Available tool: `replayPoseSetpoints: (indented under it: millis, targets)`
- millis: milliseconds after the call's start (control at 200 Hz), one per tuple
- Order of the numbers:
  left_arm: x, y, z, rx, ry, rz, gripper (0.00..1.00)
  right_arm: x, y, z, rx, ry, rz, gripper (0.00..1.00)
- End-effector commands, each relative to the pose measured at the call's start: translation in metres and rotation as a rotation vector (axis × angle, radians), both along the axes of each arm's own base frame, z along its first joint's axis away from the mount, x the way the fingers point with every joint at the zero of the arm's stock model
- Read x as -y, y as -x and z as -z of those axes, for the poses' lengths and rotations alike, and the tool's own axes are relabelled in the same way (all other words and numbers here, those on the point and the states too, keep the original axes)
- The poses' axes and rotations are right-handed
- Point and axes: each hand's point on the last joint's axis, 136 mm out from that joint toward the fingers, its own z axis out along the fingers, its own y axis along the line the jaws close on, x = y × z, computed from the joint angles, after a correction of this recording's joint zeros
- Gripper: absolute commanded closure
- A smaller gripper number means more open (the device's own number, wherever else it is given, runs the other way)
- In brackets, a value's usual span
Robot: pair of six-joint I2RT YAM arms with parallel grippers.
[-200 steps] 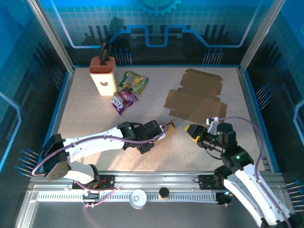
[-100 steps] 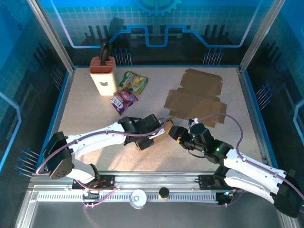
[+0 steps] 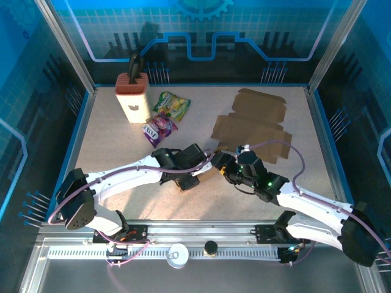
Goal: Fold the paper box
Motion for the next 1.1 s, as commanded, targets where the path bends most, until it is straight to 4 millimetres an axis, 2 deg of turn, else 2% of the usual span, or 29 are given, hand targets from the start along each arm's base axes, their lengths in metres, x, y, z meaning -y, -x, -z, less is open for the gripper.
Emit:
replayPoseSetpoints:
  millis: [0,110,185,305,485,610,675,745,900,1095]
  targets:
    - [0.006,-0.006,0.001,0.014,0.012,0.006,0.50,0.001,0.001,0.016,-0.077,0.018,0.004,0.39]
    - [0.006,-0.009,-0.008,0.046,0.041,-0.007,0.47,0.007,0.002,0.036,-0.136,0.039,0.024,0.46]
    - [0.008,-0.008,-0.013,0.058,0.070,-0.009,0.46,0.011,0.002,0.042,-0.156,0.060,0.032,0.49]
    - [0.005,-0.008,-0.018,0.078,0.093,-0.021,0.45,0.012,0.001,0.044,-0.167,0.092,0.028,0.51]
    - [0.001,-0.011,-0.019,0.102,0.094,-0.051,0.47,0.009,0.000,0.049,-0.195,0.102,0.025,0.62]
    - [-0.003,-0.016,-0.020,0.131,0.084,-0.071,0.49,0.009,0.001,0.048,-0.197,0.101,0.024,0.63]
    - [-0.003,-0.018,-0.023,0.149,0.086,-0.076,0.50,0.009,0.000,0.043,-0.185,0.106,0.020,0.61]
    - [-0.003,-0.017,-0.027,0.160,0.102,-0.073,0.52,0.009,-0.002,0.037,-0.164,0.111,0.012,0.56]
    - [0.001,-0.016,-0.029,0.151,0.127,-0.065,0.57,0.008,-0.006,0.009,-0.076,0.143,-0.043,0.45]
    - [0.006,-0.008,-0.025,0.108,0.148,-0.044,0.62,0.037,-0.015,-0.033,0.086,0.197,-0.087,0.44]
